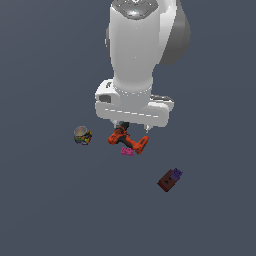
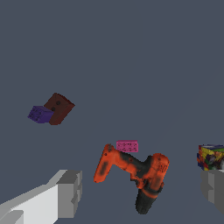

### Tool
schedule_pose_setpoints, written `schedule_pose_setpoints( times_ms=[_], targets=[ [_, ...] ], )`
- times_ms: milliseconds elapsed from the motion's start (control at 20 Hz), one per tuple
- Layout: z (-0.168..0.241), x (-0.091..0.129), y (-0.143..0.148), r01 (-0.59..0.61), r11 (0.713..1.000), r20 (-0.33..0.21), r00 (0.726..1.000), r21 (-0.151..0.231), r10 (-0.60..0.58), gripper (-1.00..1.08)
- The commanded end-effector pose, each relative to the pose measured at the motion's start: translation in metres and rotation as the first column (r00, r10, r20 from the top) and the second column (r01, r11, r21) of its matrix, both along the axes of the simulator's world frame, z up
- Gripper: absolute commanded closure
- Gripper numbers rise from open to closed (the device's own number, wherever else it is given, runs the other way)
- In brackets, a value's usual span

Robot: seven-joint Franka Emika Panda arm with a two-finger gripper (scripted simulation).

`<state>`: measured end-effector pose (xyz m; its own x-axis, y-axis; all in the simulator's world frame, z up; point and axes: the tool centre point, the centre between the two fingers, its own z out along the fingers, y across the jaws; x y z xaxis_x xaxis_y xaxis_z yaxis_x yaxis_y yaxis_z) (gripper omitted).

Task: Pick up a designated object from a clutter of objects.

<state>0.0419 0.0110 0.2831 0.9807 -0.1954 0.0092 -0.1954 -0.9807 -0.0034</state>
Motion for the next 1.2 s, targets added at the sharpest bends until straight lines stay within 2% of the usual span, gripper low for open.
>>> schedule_pose_setpoints(
  times_ms=[0,550,1150],
  targets=[
    [-0.01,0.01,0.013,0.04,0.999,-0.001,0.999,-0.002,-0.04,-0.92],
    [-0.062,0.049,0.076,0.217,0.976,-0.003,0.976,-0.005,-0.217,-0.92],
    [-0.125,0.074,0.148,0.396,0.918,-0.006,0.918,-0.003,-0.396,-0.92]
  ],
)
